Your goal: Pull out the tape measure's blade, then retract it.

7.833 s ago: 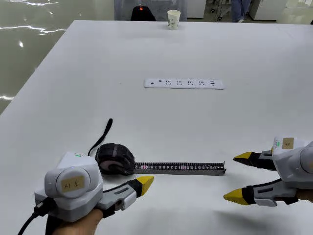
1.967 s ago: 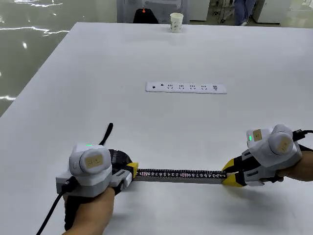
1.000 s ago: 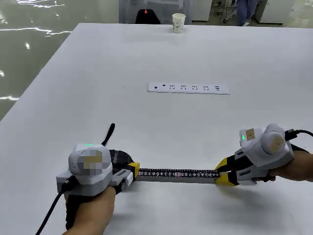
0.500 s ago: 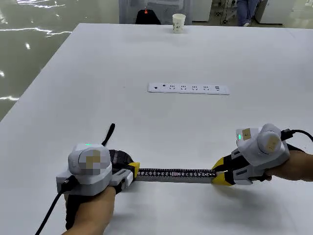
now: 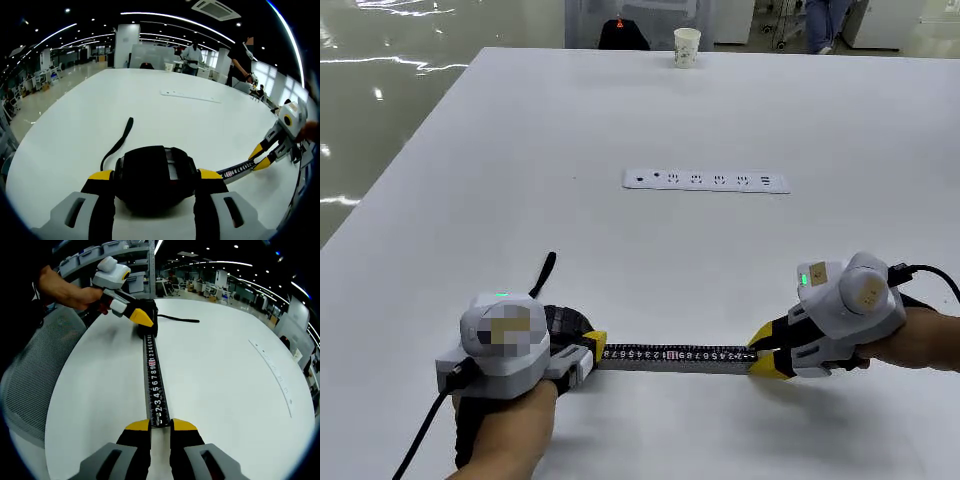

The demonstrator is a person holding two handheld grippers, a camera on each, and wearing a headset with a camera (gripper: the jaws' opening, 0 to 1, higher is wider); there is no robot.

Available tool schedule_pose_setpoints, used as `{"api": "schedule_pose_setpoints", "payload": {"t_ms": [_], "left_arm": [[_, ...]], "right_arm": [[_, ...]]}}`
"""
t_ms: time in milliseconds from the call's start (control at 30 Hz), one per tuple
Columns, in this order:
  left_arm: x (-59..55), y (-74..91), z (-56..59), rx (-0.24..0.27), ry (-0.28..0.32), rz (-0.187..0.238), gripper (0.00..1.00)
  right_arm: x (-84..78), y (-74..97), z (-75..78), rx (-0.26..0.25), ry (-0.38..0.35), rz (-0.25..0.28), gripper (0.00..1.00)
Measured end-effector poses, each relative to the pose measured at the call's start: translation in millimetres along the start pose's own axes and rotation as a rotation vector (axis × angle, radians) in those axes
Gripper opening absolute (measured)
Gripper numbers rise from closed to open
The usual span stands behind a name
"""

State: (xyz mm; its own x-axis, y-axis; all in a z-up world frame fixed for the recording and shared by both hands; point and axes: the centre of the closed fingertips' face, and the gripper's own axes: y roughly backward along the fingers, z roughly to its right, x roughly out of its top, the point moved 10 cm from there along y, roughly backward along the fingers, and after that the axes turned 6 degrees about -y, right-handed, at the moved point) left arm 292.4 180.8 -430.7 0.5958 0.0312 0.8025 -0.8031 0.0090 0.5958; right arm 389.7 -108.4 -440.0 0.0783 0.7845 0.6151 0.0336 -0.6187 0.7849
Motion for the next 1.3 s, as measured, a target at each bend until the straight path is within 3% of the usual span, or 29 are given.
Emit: {"api": "schedule_pose_setpoints", "payload": {"t_ms": [1300], "left_arm": [[0.6,0.0,-0.5,-0.006,0.010,-0.004,0.59]], "right_arm": [[17.7,-13.2,-1.5,0.013,0.013,0.012,0.10]]}}
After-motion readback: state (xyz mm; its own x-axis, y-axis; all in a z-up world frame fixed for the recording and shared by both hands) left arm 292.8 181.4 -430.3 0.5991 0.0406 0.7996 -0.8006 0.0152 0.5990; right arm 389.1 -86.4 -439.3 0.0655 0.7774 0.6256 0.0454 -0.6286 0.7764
